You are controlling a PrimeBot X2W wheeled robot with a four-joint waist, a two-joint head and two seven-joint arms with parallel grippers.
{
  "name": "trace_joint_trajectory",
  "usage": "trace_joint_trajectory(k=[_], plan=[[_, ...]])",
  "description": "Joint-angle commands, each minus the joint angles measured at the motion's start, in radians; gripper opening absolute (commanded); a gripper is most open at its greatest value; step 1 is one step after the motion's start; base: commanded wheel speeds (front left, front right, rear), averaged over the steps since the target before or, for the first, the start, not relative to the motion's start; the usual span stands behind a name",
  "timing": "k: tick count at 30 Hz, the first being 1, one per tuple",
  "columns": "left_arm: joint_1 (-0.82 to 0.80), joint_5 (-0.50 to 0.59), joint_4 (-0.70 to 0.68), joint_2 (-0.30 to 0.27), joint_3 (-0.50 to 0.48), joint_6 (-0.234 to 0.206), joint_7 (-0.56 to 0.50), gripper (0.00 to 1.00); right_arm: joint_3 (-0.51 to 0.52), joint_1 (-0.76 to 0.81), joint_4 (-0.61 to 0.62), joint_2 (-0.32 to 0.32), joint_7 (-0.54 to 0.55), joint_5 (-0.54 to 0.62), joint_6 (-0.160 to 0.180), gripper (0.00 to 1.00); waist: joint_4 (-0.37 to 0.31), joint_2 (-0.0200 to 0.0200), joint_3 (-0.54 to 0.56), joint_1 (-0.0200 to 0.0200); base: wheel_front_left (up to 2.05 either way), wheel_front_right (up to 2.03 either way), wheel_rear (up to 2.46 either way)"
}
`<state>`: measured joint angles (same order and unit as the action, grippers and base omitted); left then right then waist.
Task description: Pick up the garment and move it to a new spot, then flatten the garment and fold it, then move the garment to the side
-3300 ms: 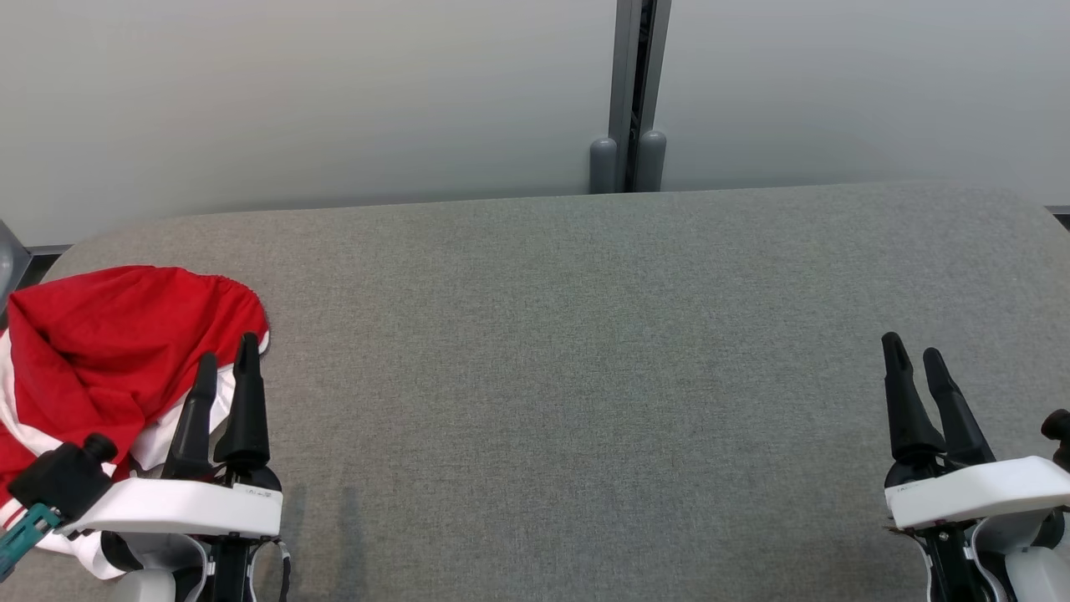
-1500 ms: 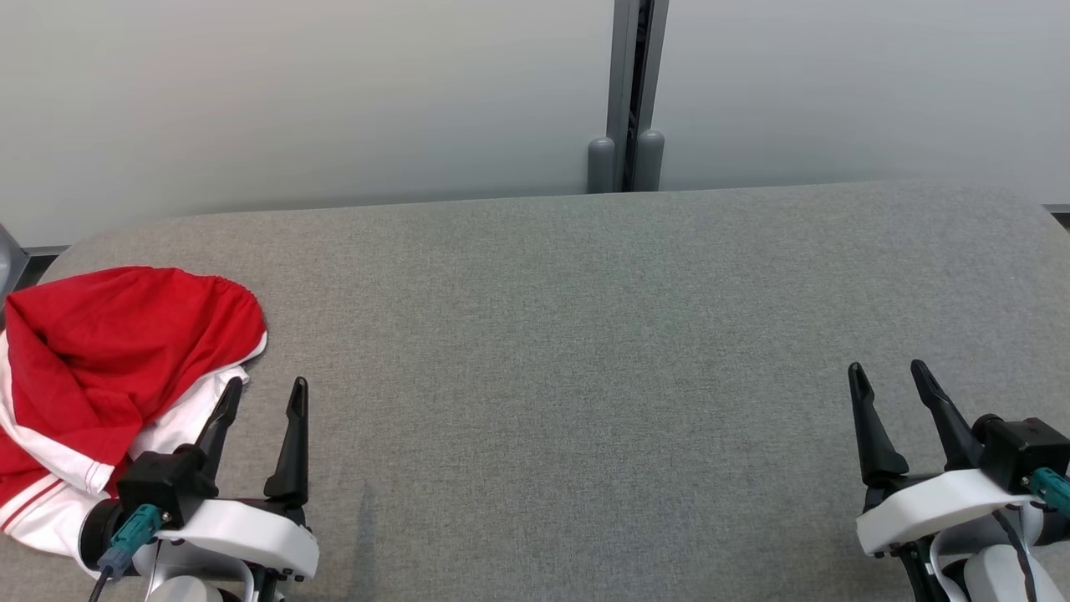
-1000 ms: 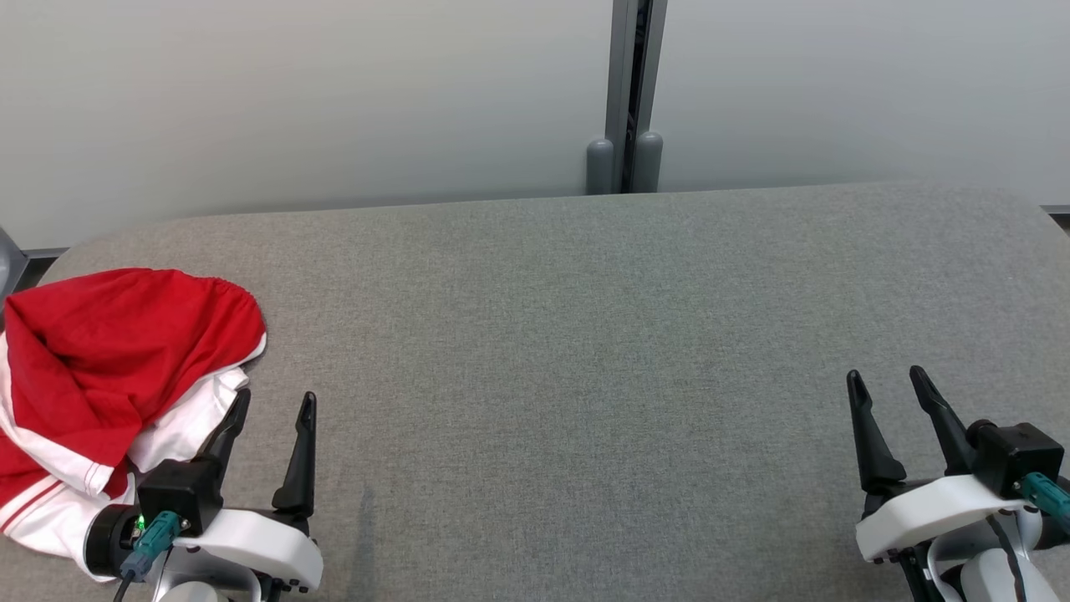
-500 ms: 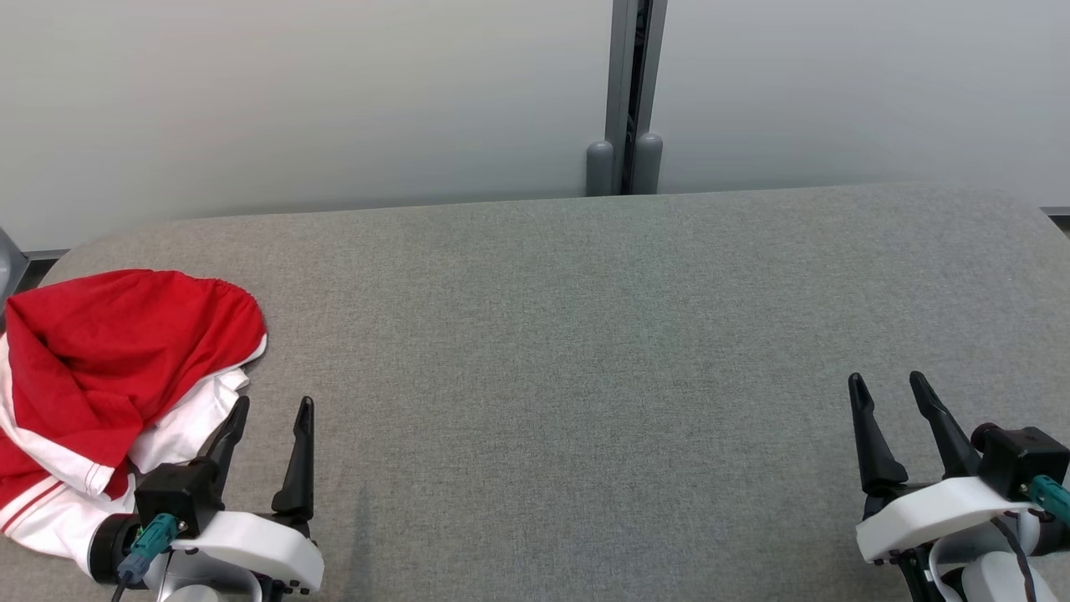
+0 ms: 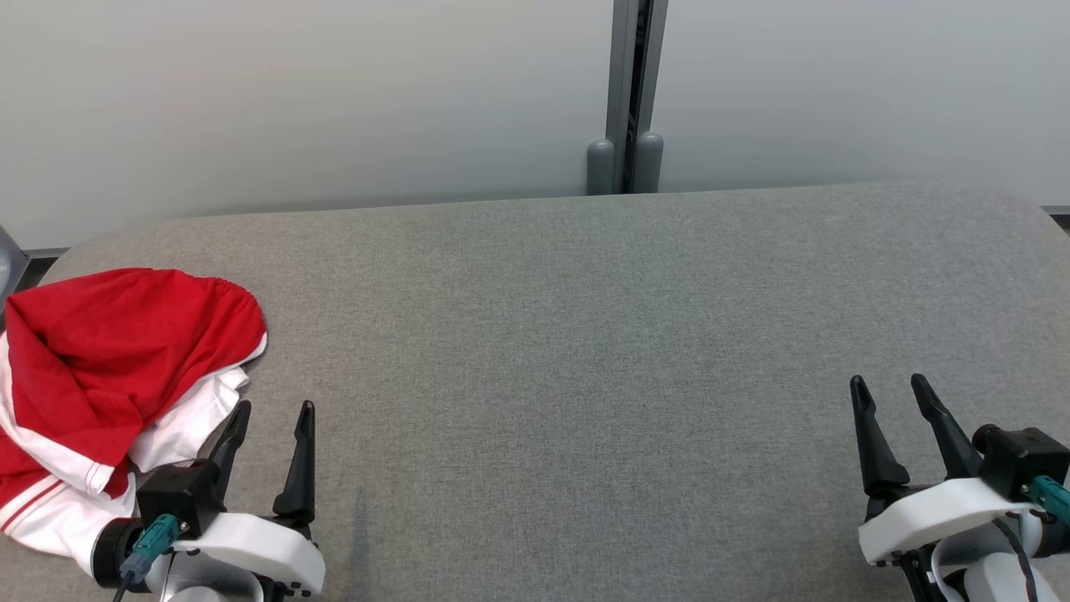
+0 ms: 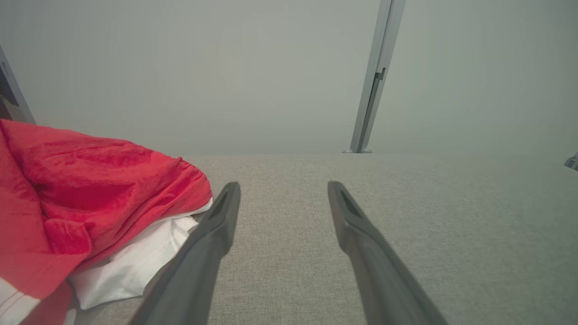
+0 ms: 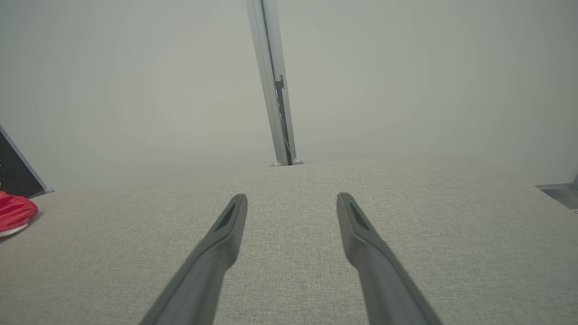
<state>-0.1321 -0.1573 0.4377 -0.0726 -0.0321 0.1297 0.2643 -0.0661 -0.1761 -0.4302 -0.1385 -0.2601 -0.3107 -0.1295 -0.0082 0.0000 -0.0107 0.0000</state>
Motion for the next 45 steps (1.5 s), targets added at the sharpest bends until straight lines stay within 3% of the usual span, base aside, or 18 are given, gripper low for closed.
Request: trace_joint_trajectory(k=[1,11,34,45], plan=[[-0.022,-0.007,0.005,0.000,-0.003,0.002,0.001,1.00,0.004,-0.011,0.000,-0.008,-0.007,0.001,-0.002,1.00,0.001,0.0000,-0.001,0.0000,0.00,0.00,0.00],[-0.053,-0.033,0.013,0.000,-0.040,0.002,0.001,1.00,-0.005,-0.027,0.017,-0.009,-0.007,0.007,-0.002,1.00,0.050,0.0000,-0.025,0.0000,0.00,0.00,0.00],[-0.084,-0.050,0.029,0.001,-0.114,0.002,0.001,1.00,-0.093,-0.060,0.048,0.003,-0.006,0.003,-0.002,1.00,0.381,0.0000,-0.047,0.0000,0.00,0.00,0.00],[-0.071,-0.036,0.035,0.005,-0.129,0.002,0.001,1.00,-0.115,-0.080,0.043,-0.004,-0.006,0.032,-0.002,1.00,0.449,0.0000,-0.050,0.0000,0.00,0.00,0.00]])
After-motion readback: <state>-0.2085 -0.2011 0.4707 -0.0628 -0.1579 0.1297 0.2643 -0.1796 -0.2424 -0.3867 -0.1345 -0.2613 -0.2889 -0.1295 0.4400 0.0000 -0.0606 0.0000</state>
